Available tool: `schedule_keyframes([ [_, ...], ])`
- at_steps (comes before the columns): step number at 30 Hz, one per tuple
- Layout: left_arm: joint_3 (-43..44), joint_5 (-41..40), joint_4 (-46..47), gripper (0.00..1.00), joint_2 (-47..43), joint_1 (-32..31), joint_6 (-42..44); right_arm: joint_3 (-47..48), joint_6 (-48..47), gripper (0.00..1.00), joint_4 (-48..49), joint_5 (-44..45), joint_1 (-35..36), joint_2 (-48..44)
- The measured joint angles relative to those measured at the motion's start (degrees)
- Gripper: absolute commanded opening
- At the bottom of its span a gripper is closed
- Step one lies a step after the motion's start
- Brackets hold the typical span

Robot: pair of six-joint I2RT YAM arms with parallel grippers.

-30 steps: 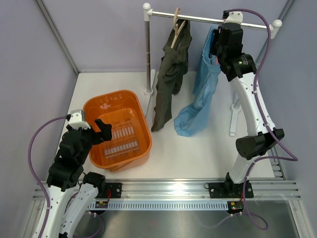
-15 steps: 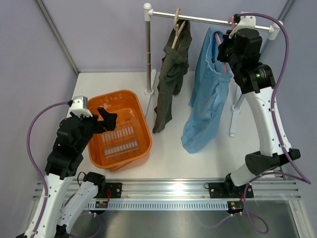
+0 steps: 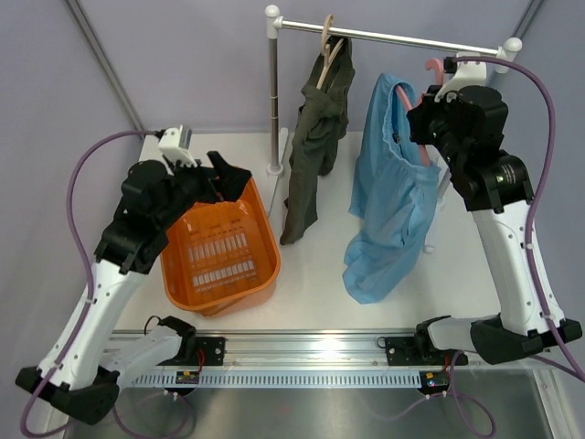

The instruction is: Remove the shorts from the hanger

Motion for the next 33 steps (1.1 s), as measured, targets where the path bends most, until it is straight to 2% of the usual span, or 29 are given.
schedule_keyframes([
  [10,15.9,-9.8,2.7,0.92,17.6,-23.3,0.3,-13.4,3.6,0.0,-2.6,-6.8,0.0,-16.7],
  [16,19.6,-13.6,7.2,0.91,27.3,-32.6,0.3,-21.0,6.7,0.0,-5.1,-10.4,0.0,-25.6],
  [22,27.0,-15.1,10.0,0.91,38.3,-38.8,0.4,-23.7,7.6,0.0,-8.0,-10.9,0.0,-27.8],
  [27,28.3,-16.5,11.4,0.9,41.4,-41.5,0.7,-24.4,7.6,0.0,-9.1,-10.8,0.0,-27.7],
  [33,33.0,-18.9,11.9,0.84,45.1,-41.7,1.2,-24.4,7.6,0.0,-9.6,-10.9,0.0,-27.7],
])
